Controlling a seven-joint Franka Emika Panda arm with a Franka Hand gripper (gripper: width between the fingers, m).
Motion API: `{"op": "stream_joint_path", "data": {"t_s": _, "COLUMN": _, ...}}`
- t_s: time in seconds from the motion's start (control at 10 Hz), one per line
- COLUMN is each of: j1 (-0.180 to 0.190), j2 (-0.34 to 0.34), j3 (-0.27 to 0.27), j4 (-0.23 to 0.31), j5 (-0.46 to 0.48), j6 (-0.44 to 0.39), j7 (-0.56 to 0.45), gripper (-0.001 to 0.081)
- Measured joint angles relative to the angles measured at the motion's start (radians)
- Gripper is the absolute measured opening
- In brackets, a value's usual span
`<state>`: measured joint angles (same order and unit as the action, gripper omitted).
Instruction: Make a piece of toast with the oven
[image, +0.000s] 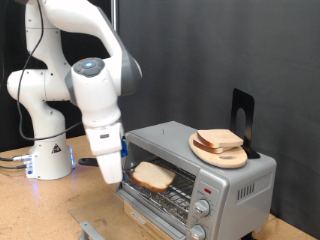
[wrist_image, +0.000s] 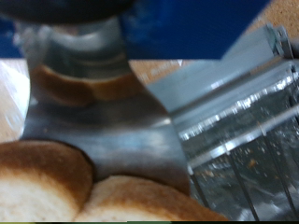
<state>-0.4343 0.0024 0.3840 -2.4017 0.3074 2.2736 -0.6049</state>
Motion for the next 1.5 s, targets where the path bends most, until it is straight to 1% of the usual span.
{"op": "stream_joint_path", "data": {"t_s": 0.2, "j1": 0.022, "j2": -0.001, "j3": 0.031, "j4": 0.004, "j5": -0.002, "j6": 0.000, "j7": 0.000, "gripper": 0.0393}}
{"op": "stream_joint_path", "data": {"t_s": 0.4, "j1": 0.030, "j2": -0.009, "j3": 0.045, "j4": 0.004, "j5": -0.007, "j6": -0.012, "j7": 0.002, "gripper": 0.0393}}
{"op": "stream_joint_path", "data": {"t_s": 0.5, "j1": 0.029, "j2": -0.010, "j3": 0.045, "j4": 0.006, "j5": -0.024, "j6": -0.047, "j7": 0.010, "gripper": 0.0393}}
{"op": "stream_joint_path", "data": {"t_s": 0.8, "j1": 0.015, "j2": -0.010, "j3": 0.035, "j4": 0.019, "j5": -0.106, "j6": -0.212, "j7": 0.103, "gripper": 0.0393}}
{"op": "stream_joint_path", "data": {"t_s": 0.9, "j1": 0.007, "j2": -0.008, "j3": 0.031, "j4": 0.028, "j5": -0.124, "j6": -0.282, "j7": 0.145, "gripper": 0.0393}}
{"op": "stream_joint_path", "data": {"t_s": 1.0, "j1": 0.000, "j2": -0.008, "j3": 0.026, "j4": 0.034, "j5": -0.127, "j6": -0.324, "j7": 0.161, "gripper": 0.0393}}
{"op": "stream_joint_path", "data": {"t_s": 1.2, "j1": -0.011, "j2": -0.011, "j3": 0.015, "j4": 0.035, "j5": -0.127, "j6": -0.353, "j7": 0.158, "gripper": 0.0393}}
{"op": "stream_joint_path", "data": {"t_s": 1.5, "j1": -0.016, "j2": -0.030, "j3": 0.008, "j4": 0.034, "j5": -0.120, "j6": -0.354, "j7": 0.153, "gripper": 0.0393}}
